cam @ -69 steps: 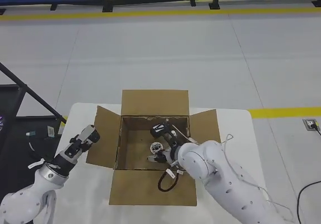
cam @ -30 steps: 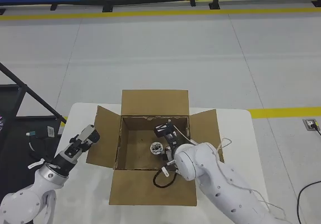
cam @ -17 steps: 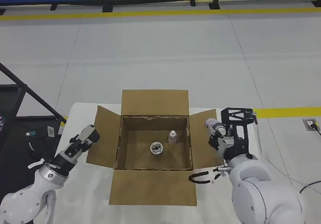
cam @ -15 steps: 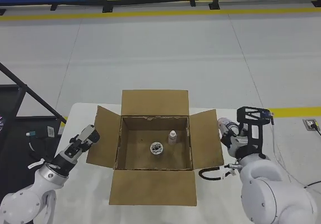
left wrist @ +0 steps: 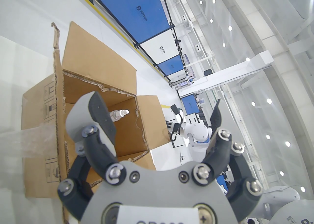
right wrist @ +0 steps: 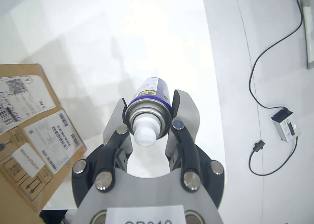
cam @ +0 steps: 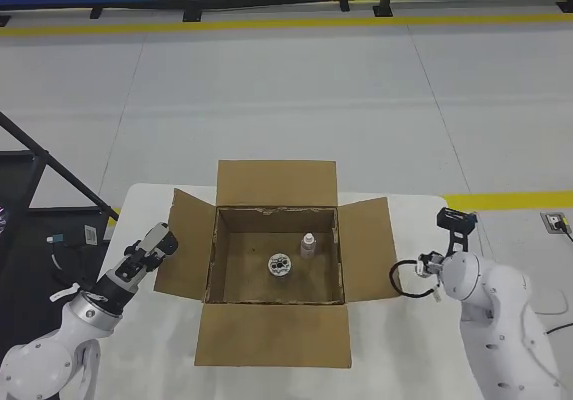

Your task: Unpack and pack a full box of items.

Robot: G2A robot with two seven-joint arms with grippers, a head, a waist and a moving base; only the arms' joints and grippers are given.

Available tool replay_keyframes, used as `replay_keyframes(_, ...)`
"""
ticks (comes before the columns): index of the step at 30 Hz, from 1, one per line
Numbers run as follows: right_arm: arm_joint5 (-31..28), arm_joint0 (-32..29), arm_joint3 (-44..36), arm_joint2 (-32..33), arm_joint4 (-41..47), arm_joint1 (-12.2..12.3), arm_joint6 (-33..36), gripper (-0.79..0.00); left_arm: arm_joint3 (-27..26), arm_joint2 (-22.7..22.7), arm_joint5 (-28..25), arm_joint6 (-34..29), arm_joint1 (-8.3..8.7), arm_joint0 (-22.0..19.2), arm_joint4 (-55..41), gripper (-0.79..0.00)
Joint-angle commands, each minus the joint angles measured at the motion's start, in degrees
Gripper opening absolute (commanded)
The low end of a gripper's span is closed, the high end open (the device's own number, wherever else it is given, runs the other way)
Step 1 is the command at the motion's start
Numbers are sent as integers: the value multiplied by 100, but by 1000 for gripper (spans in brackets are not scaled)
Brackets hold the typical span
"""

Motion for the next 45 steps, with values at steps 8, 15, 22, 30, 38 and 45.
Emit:
replay_keyframes(8,-172,211,758,52,333,-13,-339,-551,0,0,0,0,0,0,0,0)
replay_keyframes(15,-290,294,1060,124,539,-6,-430,-428,0,0,0,0,0,0,0,0)
replay_keyframes(22,-381,322,1116,218,703,14,-482,0,0,0,0,0,0,0,0,0)
replay_keyframes(30,170,-164,-902,578,642,48,-888,0,0,0,0,0,0,0,0,0)
replay_keyframes(38,-1010,-229,-2681,-648,1090,-20,-1414,0,-53,26,12,144,13,110,-3,0)
replay_keyframes(45,-1798,1468,-867,-2992,930,-319,-476,0,-61,-77,25,381,26,242,26,0)
